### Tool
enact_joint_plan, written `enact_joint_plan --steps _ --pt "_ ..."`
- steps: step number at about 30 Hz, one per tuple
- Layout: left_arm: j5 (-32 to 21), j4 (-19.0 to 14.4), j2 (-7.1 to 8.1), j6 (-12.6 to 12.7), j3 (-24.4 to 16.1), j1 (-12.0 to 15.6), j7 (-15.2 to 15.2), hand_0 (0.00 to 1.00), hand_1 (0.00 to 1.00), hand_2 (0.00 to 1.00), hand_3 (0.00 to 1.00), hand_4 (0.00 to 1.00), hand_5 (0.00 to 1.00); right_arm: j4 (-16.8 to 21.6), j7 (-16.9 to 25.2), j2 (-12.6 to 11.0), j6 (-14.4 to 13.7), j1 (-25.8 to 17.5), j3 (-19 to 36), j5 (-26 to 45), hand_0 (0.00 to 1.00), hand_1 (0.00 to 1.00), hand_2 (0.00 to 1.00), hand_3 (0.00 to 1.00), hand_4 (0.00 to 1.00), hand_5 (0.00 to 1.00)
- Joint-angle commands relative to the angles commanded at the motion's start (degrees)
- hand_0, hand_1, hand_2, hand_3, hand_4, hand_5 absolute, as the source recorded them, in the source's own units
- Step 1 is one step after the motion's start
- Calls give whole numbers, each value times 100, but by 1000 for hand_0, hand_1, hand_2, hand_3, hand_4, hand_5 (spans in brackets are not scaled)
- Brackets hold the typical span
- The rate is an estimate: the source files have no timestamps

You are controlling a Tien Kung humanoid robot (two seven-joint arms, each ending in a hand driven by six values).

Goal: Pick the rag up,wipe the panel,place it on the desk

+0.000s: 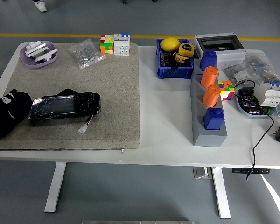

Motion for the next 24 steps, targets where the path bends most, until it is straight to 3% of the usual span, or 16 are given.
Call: enact_joint_plan --steps 5,16,24 --pt "57 -292 -227 -16 -131 118 -38 681 777 748 606 768 297 0 -20 -25 -8 17 -122 90 771 626 679 612 998 567" --pt "-70 -483 -169 -97 -220 179 -23 681 775 722 597 763 302 0 -84 -37 -30 41 -545 414 772 627 679 610 998 566" --pt "-63 -500 -145 -163 -320 227 5 676 775 715 597 762 302 0 -73 -31 -30 49 -499 376 772 628 680 608 998 560"
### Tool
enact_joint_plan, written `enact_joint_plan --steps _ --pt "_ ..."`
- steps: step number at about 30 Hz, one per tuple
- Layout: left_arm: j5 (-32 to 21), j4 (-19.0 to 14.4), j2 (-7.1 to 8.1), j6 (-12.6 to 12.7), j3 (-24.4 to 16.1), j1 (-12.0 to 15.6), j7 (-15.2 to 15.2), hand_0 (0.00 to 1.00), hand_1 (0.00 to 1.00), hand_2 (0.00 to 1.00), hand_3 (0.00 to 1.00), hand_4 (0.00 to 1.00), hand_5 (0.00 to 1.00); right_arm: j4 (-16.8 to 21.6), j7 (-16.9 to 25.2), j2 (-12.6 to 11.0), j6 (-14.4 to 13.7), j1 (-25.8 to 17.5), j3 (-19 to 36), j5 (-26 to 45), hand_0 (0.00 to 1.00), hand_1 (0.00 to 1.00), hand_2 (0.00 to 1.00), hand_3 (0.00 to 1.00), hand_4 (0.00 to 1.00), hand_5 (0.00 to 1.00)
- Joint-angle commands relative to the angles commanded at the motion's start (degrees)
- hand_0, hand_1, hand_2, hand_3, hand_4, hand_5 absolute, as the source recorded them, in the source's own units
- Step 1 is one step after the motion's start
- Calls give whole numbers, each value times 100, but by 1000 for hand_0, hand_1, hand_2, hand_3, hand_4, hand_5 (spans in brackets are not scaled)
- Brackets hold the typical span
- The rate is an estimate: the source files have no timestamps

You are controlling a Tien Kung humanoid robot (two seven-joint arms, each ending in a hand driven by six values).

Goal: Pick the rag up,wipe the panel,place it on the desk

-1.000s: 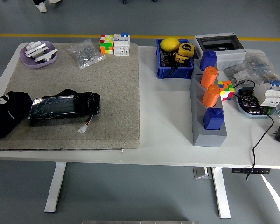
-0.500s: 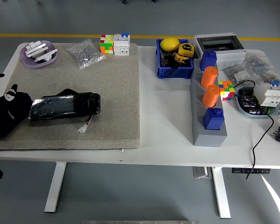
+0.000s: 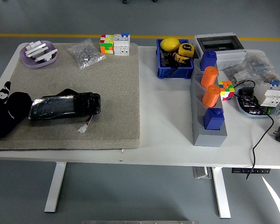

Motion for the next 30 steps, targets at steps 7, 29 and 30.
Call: enact_joint_plan --steps 7,29,30 --pt "-146 -23 6 -92 6 25 -44 676 773 707 588 760 300 0 -64 33 -31 5 -96 86 772 632 679 606 998 553" --pt "-2265 -40 -259 -502 600 167 -261 653 732 633 577 767 301 0 25 223 12 -60 308 -205 771 636 680 602 998 543" --pt "-2482 -53 -265 -535 669 176 -296 653 732 633 577 767 301 0 28 225 12 -62 321 -213 771 636 680 602 998 543"
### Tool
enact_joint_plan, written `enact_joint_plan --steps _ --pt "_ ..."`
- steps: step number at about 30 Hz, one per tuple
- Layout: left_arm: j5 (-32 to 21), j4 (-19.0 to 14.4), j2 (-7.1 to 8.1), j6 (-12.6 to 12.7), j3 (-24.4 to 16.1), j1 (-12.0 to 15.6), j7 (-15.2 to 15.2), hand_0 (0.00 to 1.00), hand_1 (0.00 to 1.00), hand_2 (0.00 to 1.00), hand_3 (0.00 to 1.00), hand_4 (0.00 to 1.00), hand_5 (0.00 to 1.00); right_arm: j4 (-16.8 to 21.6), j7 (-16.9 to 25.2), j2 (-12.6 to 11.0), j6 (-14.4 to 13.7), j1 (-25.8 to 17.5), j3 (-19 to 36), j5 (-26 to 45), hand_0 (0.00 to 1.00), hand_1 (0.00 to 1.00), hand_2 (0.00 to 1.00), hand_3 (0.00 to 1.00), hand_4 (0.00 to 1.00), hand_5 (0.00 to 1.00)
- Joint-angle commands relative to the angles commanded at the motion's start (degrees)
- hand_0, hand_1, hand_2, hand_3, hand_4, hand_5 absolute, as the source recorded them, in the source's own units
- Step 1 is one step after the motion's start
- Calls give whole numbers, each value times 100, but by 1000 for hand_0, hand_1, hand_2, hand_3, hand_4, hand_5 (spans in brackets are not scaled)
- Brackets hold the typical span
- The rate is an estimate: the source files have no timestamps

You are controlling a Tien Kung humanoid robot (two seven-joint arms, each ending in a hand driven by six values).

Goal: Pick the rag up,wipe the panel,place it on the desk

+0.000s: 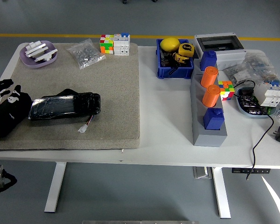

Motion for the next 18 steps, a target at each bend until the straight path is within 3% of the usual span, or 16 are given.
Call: enact_joint_plan --steps 6,18 --pt "-1030 37 -10 -196 236 44 -114 642 711 619 568 771 293 0 7 -15 -2 13 50 -48 770 635 680 602 998 544" --pt "-2130 41 -64 -540 321 93 -265 597 682 600 567 775 288 0 17 11 0 5 140 -125 770 635 680 602 998 543"
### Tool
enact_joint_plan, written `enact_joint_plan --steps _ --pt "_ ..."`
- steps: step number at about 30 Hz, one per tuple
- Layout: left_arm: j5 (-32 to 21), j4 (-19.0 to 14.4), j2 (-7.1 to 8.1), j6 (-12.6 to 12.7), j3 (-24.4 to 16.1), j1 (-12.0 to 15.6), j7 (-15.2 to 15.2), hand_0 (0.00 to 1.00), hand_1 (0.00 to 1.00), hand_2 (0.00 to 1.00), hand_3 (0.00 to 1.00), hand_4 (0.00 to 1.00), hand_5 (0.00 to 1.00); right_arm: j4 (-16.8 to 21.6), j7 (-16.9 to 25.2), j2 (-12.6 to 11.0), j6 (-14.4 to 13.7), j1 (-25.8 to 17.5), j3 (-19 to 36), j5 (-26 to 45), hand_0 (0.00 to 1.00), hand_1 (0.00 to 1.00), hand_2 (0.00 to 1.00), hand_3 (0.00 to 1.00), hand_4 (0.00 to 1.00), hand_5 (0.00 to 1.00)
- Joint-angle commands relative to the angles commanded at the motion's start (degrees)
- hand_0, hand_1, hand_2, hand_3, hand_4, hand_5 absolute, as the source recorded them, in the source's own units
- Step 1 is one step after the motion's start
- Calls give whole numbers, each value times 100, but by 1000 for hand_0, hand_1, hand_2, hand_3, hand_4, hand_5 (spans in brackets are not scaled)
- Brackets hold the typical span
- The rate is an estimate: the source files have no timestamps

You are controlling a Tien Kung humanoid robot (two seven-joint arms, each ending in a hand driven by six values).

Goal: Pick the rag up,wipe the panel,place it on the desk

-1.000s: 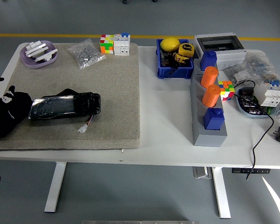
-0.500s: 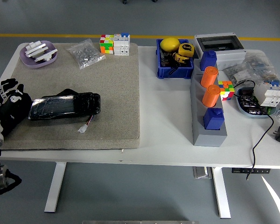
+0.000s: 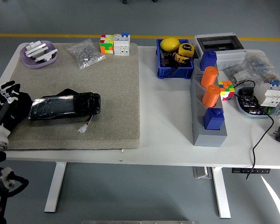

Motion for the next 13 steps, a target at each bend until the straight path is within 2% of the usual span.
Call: enact_joint_plan --steps 7,13 --pt "-386 -10 -41 -143 88 43 20 587 664 595 567 780 278 0 24 -4 7 -1 95 -84 770 635 680 602 998 542" --pt "-385 24 -44 -150 80 39 16 584 636 593 570 777 262 0 36 -11 9 7 117 -102 769 636 680 602 998 542"
